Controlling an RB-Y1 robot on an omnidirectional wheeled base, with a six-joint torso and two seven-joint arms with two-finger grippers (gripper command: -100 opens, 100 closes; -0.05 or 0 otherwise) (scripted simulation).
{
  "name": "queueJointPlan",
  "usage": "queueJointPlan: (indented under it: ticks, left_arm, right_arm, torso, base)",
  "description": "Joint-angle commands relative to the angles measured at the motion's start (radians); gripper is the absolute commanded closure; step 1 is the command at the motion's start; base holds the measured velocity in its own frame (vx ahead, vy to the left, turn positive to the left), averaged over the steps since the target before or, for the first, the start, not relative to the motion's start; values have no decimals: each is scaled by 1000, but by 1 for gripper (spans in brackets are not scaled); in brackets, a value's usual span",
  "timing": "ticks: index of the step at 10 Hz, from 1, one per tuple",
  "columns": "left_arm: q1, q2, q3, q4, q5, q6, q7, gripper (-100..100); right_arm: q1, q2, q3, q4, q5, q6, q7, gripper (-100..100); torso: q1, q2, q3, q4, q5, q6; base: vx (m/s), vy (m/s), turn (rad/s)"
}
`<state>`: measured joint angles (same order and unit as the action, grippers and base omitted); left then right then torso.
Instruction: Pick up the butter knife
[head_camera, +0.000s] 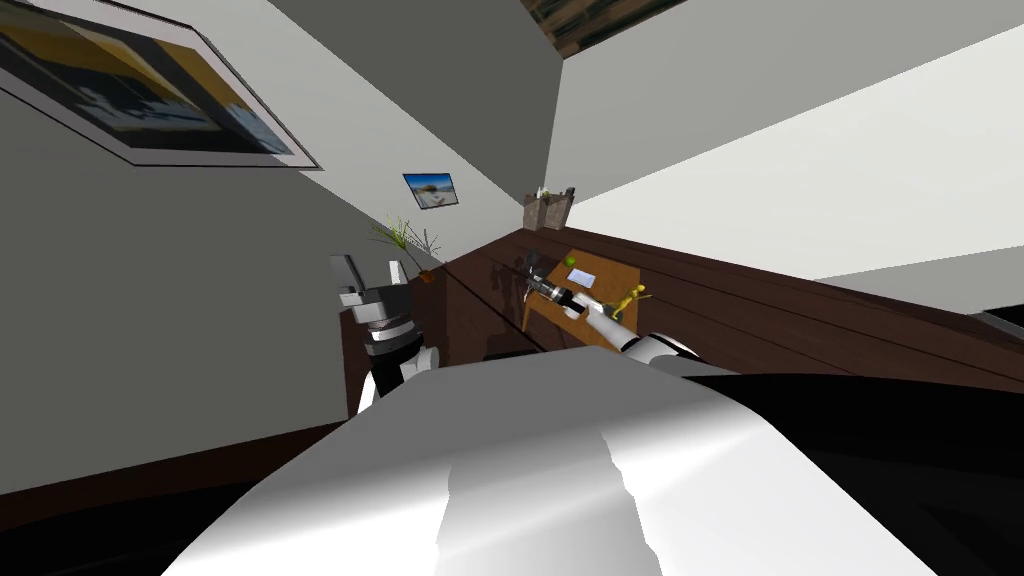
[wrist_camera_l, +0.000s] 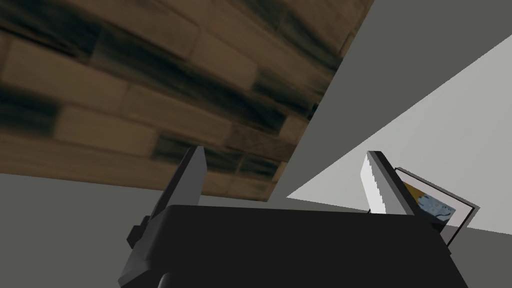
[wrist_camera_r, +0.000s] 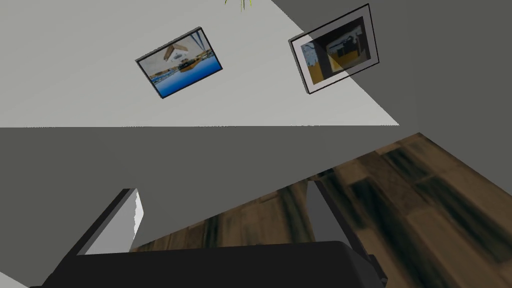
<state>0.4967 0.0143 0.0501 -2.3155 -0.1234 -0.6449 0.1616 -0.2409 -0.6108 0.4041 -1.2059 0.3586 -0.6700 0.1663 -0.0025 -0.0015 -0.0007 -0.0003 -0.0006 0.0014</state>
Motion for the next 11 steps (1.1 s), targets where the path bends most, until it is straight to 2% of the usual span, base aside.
queueJointPlan:
  ticks: [1, 2, 3, 5, 6, 8, 9, 10, 11]
  left_arm:
    - [0, 0, 0, 0, 0, 0, 0, 0]
    - [0, 0, 0, 0, 0, 0, 0, 0]
    - [0, 0, 0, 0, 0, 0, 0, 0]
    - [0, 0, 0, 0, 0, 0, 0, 0]
    - [0, 0, 0, 0, 0, 0, 0, 0]
    - [0, 0, 0, 0, 0, 0, 0, 0]
    - [0, 0, 0, 0, 0, 0, 0, 0]
    - [0, 0, 0, 0, 0, 0, 0, 0]
    - [0, 0, 0, 0, 0, 0, 0, 0]
  right_arm:
    - [-2, 0, 3, 29, 3, -9, 6, -100]
    - [-14, -21, 30, 58, 27, -5, 11, -100]
    - [-14, -21, 30, 83, 27, -5, 11, -100]
    - [-31, -58, 84, 186, 74, 4, 19, -100]
    - [-31, -58, 84, 187, 74, 4, 19, -100]
    - [-36, -91, 138, 265, 119, 16, 24, -100]
    - [-36, -91, 138, 283, 119, 16, 24, -100]
    - [-35, -106, 165, 312, 140, 23, 25, -100]
    - [-35, -106, 165, 293, 140, 23, 25, -100]
  torso:
    - [0, 0, 0, 0, 0, 0]
    - [0, 1, 0, 0, 0, 0]
    - [0, 0, 0, 0, 0, -1]
    - [-1, -1, 0, 0, 0, 0]
    - [-2, -2, -1, 0, 0, 0]
    - [-2, -1, -1, 0, 0, 0]
    - [-2, -2, -1, 0, 0, -1]
    - [-2, -2, -1, 0, 0, 1]
    - [-2, -2, -1, 0, 0, 0]
  base:
    - [6, -10, -8]
    - [15, -15, 160]
    - [17, -19, 123]
    - [39, -33, 242]
    - [39, -40, 92]
    - [37, -42, 209]
    - [46, -44, 111]
    - [44, -38, 101]
    - [34, -32, 81]
